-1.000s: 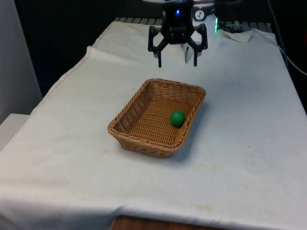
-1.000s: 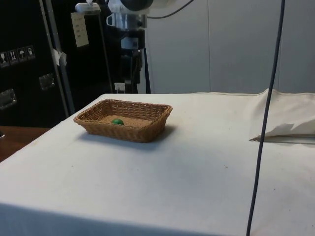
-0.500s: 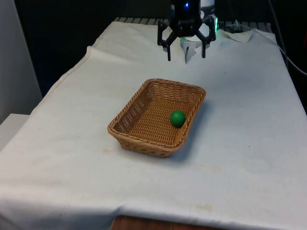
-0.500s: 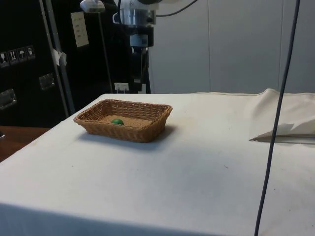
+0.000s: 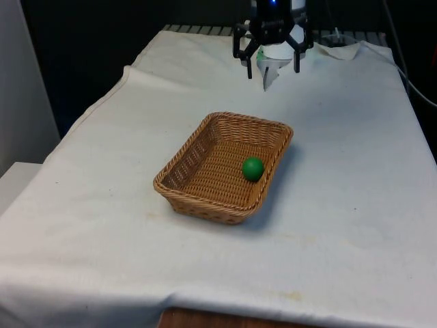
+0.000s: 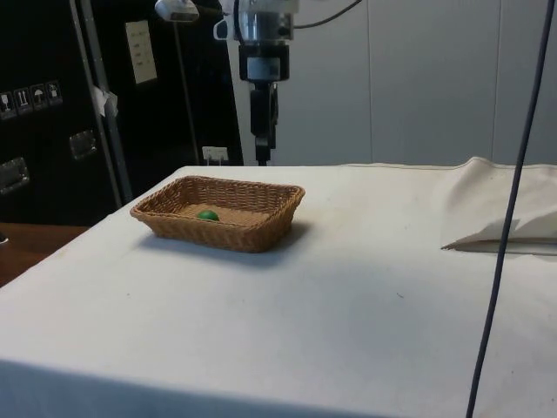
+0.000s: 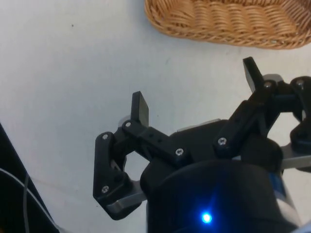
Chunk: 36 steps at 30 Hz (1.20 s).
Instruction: Pick up the ball and place it into the basket.
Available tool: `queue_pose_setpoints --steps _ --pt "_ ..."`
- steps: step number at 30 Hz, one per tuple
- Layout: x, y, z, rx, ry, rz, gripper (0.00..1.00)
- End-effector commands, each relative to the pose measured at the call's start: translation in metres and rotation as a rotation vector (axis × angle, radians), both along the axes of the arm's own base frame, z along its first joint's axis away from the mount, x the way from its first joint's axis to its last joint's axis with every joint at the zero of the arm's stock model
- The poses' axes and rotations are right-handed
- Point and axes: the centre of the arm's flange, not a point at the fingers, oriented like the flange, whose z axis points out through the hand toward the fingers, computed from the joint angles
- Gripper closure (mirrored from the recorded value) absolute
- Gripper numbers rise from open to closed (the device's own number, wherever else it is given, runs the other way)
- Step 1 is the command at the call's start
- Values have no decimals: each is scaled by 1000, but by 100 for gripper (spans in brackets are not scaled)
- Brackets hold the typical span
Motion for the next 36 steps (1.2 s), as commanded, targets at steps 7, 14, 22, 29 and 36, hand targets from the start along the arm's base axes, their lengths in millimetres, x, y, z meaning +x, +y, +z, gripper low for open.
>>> queue_pose_setpoints --steps 7,14,22,29,36 --pt "-9 0 1 0 0 32 0" --pt "-14 2 -2 0 9 42 0" --pt "-19 3 -3 6 25 19 0" --pt "-18 1 7 15 35 -13 0" --pt "-19 -1 16 10 39 -38 0"
